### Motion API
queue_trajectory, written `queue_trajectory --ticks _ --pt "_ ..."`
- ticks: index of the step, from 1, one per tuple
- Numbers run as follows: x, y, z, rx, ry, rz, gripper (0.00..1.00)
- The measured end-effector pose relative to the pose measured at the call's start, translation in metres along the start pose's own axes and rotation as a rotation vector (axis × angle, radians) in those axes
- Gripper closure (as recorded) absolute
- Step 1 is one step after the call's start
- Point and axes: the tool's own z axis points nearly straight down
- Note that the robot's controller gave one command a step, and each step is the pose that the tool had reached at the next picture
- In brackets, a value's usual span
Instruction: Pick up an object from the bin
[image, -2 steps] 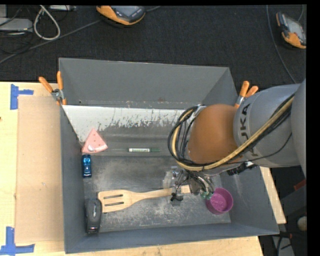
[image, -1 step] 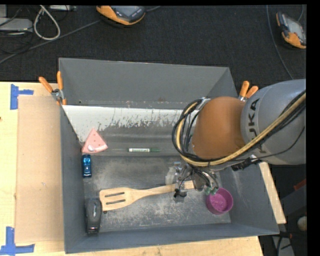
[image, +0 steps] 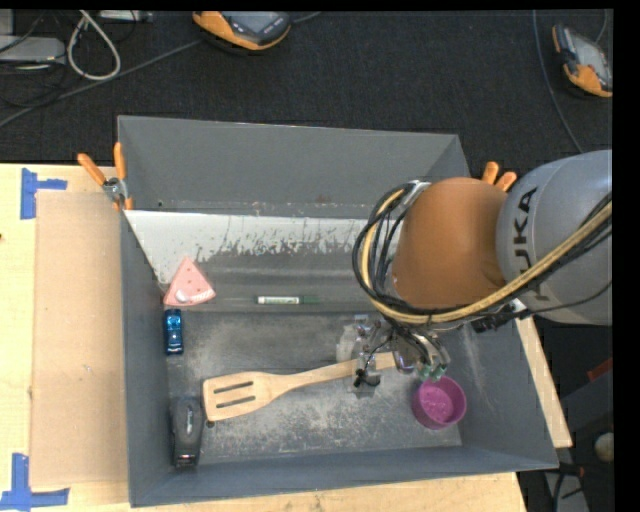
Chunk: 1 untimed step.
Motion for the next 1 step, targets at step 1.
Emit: queue_trajectory --ticks 1 --pt "-0.0005 -0.0001 -0.0257 0.0 -0.003 0.0 1.0"
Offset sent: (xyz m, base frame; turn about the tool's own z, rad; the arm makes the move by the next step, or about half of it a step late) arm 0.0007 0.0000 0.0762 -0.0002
